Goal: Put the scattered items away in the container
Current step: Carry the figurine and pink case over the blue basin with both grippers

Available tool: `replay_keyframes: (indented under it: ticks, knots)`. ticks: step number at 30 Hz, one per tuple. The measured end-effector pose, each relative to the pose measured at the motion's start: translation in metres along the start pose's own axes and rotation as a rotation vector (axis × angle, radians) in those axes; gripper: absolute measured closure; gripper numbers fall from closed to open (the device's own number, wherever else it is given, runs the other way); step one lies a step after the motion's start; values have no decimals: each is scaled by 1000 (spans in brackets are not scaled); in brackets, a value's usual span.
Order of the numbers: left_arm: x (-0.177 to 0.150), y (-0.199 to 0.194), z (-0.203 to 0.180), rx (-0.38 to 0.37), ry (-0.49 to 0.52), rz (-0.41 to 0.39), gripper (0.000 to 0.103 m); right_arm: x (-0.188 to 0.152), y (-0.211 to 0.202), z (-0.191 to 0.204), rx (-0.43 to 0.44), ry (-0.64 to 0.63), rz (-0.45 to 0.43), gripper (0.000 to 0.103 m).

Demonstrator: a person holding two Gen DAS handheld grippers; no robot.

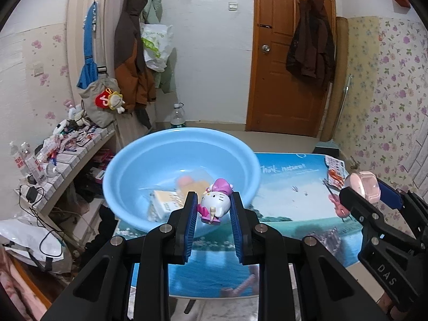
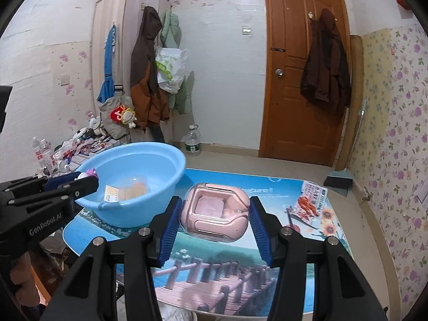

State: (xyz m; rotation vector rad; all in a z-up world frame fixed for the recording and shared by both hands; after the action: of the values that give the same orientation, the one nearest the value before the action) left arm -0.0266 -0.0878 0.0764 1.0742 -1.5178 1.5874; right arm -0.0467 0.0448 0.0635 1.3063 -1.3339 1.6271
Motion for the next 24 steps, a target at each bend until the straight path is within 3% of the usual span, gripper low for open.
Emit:
replay_keyframes:
  ticks: [24]
  knots:
    - [17, 40, 69, 72, -35, 1, 80, 25, 75, 72, 95, -54, 23, 51]
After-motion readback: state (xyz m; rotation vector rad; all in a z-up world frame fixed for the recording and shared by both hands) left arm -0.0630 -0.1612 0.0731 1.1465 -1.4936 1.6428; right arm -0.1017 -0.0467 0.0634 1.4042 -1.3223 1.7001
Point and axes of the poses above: each gripper's, at about its wrist camera, not at the fingertips, and y roughly the way its jaws point, z to its left, x to its top, the point moved 4 cm from there along y, roughly the way its jaws point, and after that the axes turned 10 degrees about -z, right-handed, at the moved point
